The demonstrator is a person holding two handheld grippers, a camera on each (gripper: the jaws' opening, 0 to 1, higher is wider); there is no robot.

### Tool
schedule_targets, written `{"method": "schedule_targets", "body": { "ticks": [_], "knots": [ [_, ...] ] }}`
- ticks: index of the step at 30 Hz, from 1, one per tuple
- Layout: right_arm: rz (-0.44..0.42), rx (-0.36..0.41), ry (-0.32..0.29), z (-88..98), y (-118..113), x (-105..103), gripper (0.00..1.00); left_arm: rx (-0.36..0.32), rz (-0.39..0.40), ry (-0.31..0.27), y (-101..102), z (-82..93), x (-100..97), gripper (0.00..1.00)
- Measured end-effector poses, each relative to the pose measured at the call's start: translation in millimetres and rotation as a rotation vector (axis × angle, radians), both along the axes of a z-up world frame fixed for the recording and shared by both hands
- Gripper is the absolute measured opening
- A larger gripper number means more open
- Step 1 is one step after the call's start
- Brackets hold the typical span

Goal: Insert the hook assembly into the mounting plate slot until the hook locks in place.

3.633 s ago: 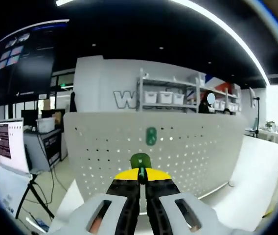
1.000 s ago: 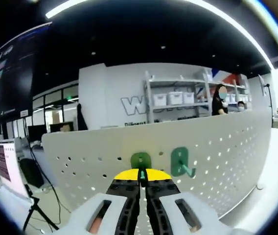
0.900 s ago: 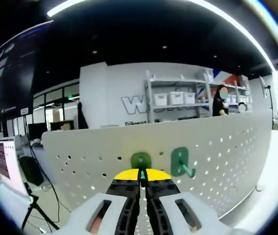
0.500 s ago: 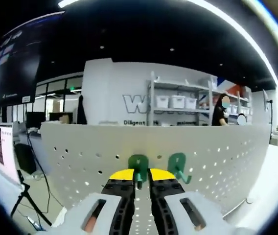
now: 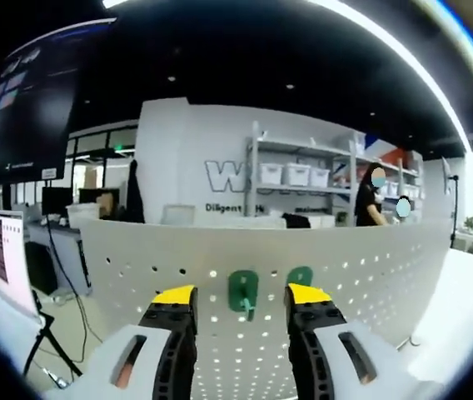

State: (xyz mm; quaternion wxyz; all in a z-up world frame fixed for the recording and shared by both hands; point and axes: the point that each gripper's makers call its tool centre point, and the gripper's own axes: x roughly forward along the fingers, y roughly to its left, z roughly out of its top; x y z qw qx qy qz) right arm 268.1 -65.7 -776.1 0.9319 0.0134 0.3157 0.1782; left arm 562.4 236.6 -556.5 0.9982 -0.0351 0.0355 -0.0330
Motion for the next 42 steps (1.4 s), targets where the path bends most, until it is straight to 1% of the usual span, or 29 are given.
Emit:
{"method": "schedule_targets", "body": {
  "ticks": [3,5,7,11,14,19,21,24,26,28,29,31,35,37,42],
  "knots": [
    [0.002,-0.001,-0.006,1.2,0.1,0.1,0.55,-0.002,-0.014,0.013,1.7,0.8,-7.7,0.52],
    [0.003,-0.001,-0.008,1.9,0.3,0.0,0.55,-0.01,-0.023,0.029,3.9,-0.7,-13.2,0.59],
    [0.004,-0.001,-0.011,2.4,0.4,-0.1,0.55,-0.026,-0.042,0.052,4.3,-4.2,-19.8,0.62],
    [0.01,0.0,-0.013,2.9,1.5,-0.6,0.55,-0.021,-0.063,0.082,6.2,-10.6,-32.2,0.67],
    [0.018,-0.003,-0.018,3.5,2.3,-1.1,0.55,-0.032,-0.094,0.121,6.2,-19.5,-48.8,0.72],
    [0.024,-0.006,-0.029,4.4,2.4,-0.4,0.55,-0.056,-0.163,0.168,-2.2,-31.8,-73.6,0.73],
    [0.027,-0.006,-0.032,4.8,2.6,-0.3,0.55,-0.05,-0.188,0.199,-5.4,-38.7,-81.4,0.76],
    [0.033,-0.012,-0.033,4.4,2.6,-1.5,0.55,-0.048,-0.211,0.223,-8.6,-45.3,-95.2,0.78],
    [0.035,-0.011,-0.034,4.3,3.1,-1.9,0.55,-0.043,-0.213,0.234,-8.7,-48.8,-102.7,0.78],
    [0.035,-0.009,-0.036,4.9,3.7,-1.8,0.55,-0.054,-0.215,0.248,-8.9,-52.9,-108.6,0.79],
    [0.035,-0.009,-0.042,5.4,3.8,-1.9,0.55,-0.054,-0.244,0.287,-16.2,-62.5,-121.8,0.82],
    [0.037,-0.012,-0.042,5.2,3.9,-2.4,0.55,-0.05,-0.252,0.302,-18.1,-66.9,-127.2,0.83],
    [0.039,-0.013,-0.043,4.9,3.9,-2.6,0.55,-0.068,-0.254,0.335,-20.2,-78.9,-141.3,0.88],
    [0.041,-0.015,-0.044,5.1,4.5,-3.1,0.55,-0.052,-0.25,0.35,-19.2,-85.7,-147.7,0.88],
    [0.044,-0.017,-0.047,5.9,4.6,-4.0,0.55,-0.071,-0.251,0.375,-19.4,-96.4,-161.9,0.9]
  ]
}}
